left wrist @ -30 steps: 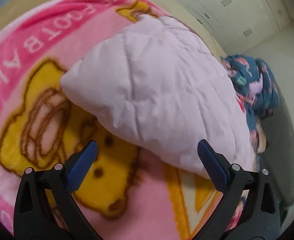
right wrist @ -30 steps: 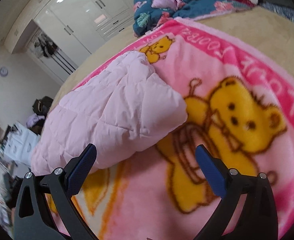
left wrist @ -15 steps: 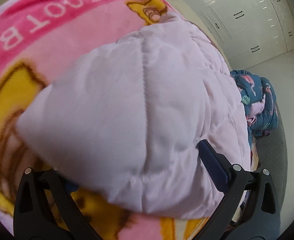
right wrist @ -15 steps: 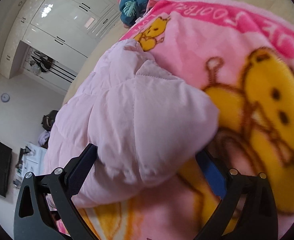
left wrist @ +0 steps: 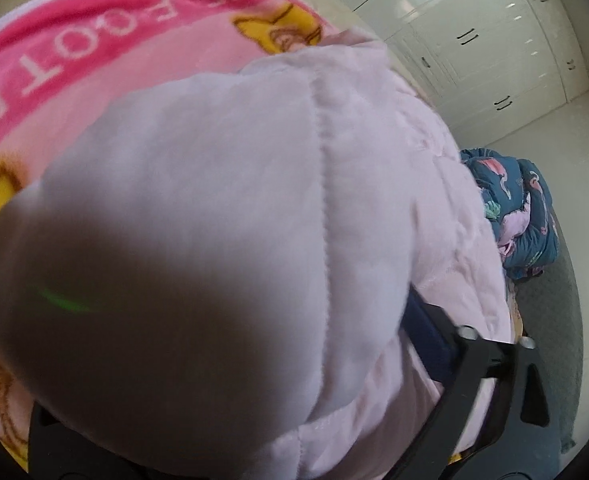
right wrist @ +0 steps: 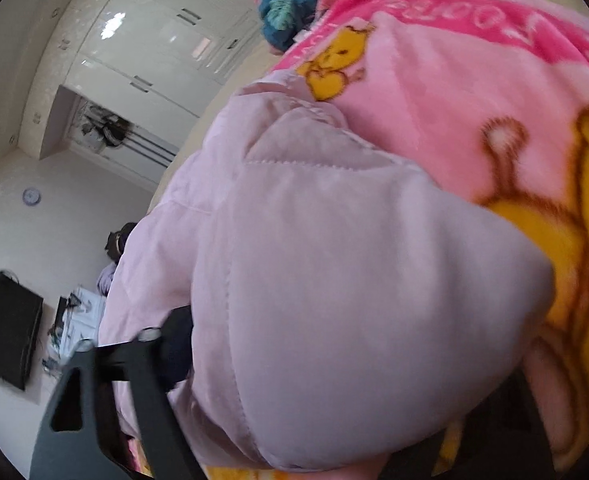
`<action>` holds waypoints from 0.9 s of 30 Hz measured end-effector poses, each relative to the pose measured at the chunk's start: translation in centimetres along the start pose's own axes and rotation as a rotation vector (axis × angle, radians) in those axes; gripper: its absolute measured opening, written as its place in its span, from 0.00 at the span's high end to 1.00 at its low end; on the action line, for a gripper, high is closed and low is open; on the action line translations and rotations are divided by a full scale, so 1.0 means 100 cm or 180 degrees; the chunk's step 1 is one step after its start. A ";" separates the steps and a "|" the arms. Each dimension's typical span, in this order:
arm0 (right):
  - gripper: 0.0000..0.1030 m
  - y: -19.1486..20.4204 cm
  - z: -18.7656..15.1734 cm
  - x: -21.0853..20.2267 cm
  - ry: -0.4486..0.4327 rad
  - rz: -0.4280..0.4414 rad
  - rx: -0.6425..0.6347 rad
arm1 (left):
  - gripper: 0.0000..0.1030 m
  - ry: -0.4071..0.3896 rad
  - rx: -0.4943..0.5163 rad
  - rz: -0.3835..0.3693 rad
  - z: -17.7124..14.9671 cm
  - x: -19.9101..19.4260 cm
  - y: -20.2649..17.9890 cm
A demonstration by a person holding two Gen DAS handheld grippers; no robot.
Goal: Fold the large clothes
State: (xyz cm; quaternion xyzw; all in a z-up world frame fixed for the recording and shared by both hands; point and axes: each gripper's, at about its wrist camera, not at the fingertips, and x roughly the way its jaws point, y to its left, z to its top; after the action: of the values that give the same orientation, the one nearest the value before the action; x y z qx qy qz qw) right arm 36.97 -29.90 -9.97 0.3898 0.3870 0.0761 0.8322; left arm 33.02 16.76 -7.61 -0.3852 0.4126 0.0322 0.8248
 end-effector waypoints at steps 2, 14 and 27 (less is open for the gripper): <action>0.53 0.012 0.001 -0.006 -0.0032 0.0003 -0.0230 | 0.37 -0.0096 0.0188 0.0061 0.000 -0.009 -0.013; 0.74 0.134 -0.025 -0.051 -0.0303 -0.0575 -0.2288 | 0.70 -0.0489 0.1273 0.0330 -0.008 -0.074 -0.092; 0.75 0.169 -0.086 -0.147 -0.0538 -0.0263 -0.2832 | 0.71 -0.0688 0.1664 0.0187 -0.059 -0.149 -0.101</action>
State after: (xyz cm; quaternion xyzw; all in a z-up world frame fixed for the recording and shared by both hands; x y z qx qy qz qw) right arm 23.80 -19.52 7.20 -0.0166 0.2626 0.1697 0.9497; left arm 23.09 9.68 6.91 -0.1415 0.3276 -0.0105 0.9341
